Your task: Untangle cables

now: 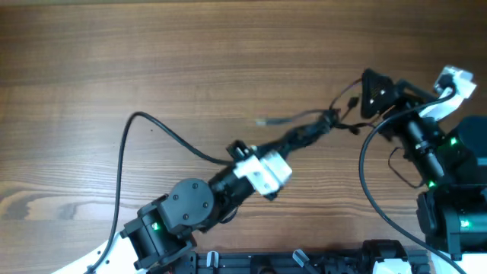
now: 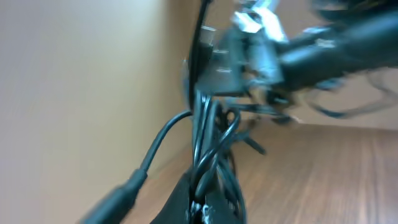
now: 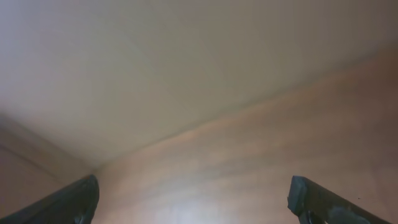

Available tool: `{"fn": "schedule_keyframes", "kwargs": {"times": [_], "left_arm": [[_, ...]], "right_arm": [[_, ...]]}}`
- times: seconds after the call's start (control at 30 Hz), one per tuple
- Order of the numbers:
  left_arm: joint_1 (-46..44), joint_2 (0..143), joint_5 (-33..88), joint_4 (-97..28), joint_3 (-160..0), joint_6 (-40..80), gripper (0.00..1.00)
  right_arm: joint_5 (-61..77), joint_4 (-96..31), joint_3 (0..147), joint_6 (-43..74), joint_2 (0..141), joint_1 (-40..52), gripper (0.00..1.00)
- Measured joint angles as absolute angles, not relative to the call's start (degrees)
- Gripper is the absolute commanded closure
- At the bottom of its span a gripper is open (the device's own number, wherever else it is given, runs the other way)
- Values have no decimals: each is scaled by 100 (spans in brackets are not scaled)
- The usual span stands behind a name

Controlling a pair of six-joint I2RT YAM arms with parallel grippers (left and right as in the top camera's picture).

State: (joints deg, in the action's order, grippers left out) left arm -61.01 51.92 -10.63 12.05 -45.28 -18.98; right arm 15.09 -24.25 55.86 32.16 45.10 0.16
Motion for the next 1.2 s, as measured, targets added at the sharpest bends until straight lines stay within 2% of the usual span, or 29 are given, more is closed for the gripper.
{"fn": "schedule_keyframes", "kwargs": {"times": [0.17,0.5,0.8,1.0,1.2], "left_arm": [[-6099,5192,-2084,1201,-4528,-1199,96],[-6101,5192,-2786,1208,-4528,-467,96],[-6101,5192,-3041,1288,-4528,-196,96],[-6101,5192,-2934,1400,-4528,-180,96],[-6101,5192,-2729,1417,-4528,-180,96]], "right_arm": [[1986,-2943,5586,3166,4512,16,0],[3304,-3597,5586,2040,4510,16,0],[3865,-3723,5586,4700,4512,16,0],[3988,-3948,5586,5266,4593,16,0],[3990,-4029,5586,5356,4945,16,0]]}}
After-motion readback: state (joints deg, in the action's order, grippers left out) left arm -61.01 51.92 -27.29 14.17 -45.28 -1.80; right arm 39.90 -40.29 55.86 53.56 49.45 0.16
